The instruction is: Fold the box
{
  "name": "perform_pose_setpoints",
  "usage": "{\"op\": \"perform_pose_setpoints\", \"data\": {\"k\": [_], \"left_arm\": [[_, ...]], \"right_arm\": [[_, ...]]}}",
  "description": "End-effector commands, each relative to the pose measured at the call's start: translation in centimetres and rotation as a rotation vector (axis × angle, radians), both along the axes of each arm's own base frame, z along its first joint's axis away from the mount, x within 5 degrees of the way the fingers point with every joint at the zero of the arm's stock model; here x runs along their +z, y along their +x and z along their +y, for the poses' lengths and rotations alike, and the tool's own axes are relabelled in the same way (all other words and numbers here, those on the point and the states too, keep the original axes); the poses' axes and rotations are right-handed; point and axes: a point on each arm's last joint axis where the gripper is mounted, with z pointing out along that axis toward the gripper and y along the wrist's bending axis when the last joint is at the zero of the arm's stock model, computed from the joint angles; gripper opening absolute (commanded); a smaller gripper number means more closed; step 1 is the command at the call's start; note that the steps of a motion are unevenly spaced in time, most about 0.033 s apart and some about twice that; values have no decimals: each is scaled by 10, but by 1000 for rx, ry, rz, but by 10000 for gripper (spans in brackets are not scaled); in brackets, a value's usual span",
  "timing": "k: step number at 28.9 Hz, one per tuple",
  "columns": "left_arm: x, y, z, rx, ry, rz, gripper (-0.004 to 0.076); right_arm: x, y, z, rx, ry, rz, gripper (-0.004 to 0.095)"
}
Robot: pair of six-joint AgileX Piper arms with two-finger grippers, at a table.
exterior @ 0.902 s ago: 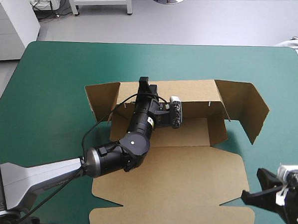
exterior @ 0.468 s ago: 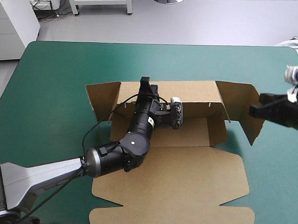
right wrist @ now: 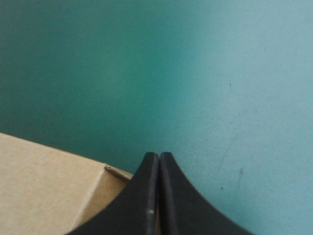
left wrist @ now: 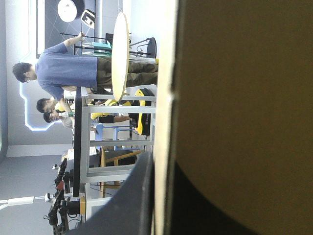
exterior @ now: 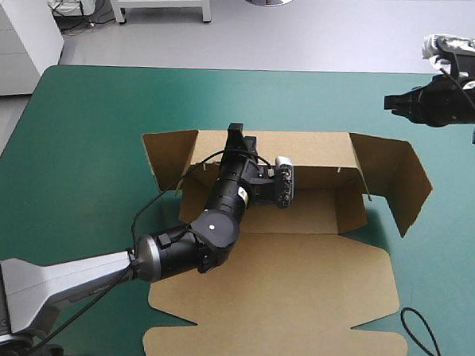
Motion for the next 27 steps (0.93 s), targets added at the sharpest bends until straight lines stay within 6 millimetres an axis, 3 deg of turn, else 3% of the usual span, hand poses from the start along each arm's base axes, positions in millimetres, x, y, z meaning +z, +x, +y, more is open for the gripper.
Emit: {"op": "perform_pose_setpoints", "data": {"k": [1,7,12,18,27], "left_arm": [[26,-4,5,-2,-36,-87,-10],[23,-3,4,3,-28,-84,-10],[18,0,3,27,-10,-81,-10],[17,0,3,34,-7,-82,-10],[17,1,4,51,-4,-87,-10]], "right_arm": [[-2,15,1,15,23,-5,-16],[-36,40,1,27,-15,111,-15],[-52,41,6,76,-28,197,-15],[-71,21,6,108,-59,248,-15],[-90,-10,10,108,-30,187,-15]]}}
